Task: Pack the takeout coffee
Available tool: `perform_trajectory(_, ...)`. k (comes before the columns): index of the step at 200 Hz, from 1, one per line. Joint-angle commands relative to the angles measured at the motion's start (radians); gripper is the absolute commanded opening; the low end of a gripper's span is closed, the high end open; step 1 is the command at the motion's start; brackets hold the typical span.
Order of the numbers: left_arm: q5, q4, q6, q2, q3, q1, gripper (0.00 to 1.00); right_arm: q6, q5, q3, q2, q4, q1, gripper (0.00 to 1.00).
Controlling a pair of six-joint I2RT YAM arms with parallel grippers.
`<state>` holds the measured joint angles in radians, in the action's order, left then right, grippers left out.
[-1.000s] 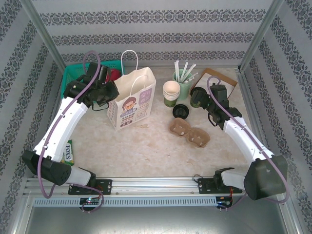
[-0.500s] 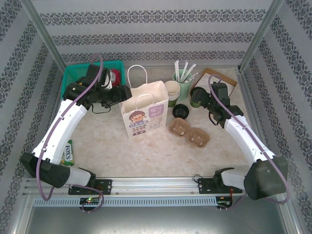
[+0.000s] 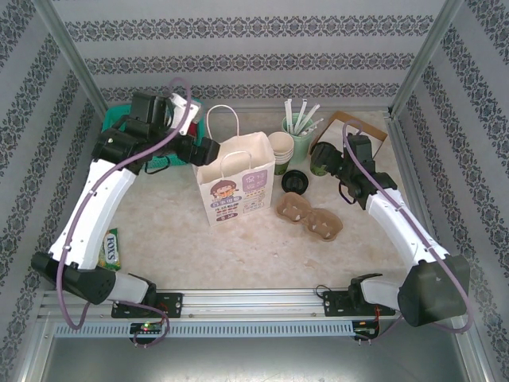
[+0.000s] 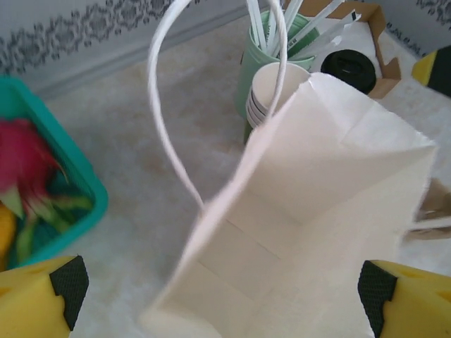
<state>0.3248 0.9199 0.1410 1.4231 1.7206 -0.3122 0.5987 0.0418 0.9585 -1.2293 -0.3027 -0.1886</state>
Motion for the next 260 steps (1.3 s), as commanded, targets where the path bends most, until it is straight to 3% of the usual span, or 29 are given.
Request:
perform_trajectory(1,0.006,-0.114,0.251,0.077,-0.008,-0.002,1.0,-0.004,-0.051,-0.012,0.045,0.041,-0.018,0.98)
perform_trajectory(39,0.067,0.071,0.365,0.28,0.204,-0.001,0.93,-0.035,-0.03,-0.025,0.115,-0.006,-0.017,0.98)
perform_trajectory(80,0.102,0.067,0.411,0.356,0.243,-0.001,0.86,-0.039,-0.003,-0.052,0.165,-0.018,-0.015,0.98)
perform_trajectory(98,0.136,0.094,0.401,0.372,0.266,0.0,0.68,-0.048,-0.023,-0.054,0.17,-0.036,-0.015,0.98)
perform_trajectory(118,0.16,0.103,0.346,0.365,0.258,0.0,0.35,-0.04,-0.078,-0.049,0.164,-0.093,-0.019,0.98)
perform_trajectory(154,0.234,0.106,0.211,0.308,0.195,-0.005,0.23,0.055,-0.062,-0.015,0.082,-0.324,-0.063,0.94)
perform_trajectory(178,0.222,0.096,0.087,0.271,0.173,-0.008,0.01,0.145,0.025,0.04,-0.014,-0.477,-0.143,0.88)
perform_trajectory(195,0.254,0.118,0.037,0.261,0.168,-0.009,0.0,0.202,0.035,0.059,-0.08,-0.497,-0.2,0.79)
perform_trajectory(231,0.28,0.126,-0.039,0.22,0.127,-0.016,0.0,0.291,0.066,0.113,-0.231,-0.557,-0.259,0.7)
perform_trajectory(260,0.306,0.114,-0.031,0.188,0.1,-0.016,0.0,0.325,0.089,0.145,-0.309,-0.583,-0.293,0.54)
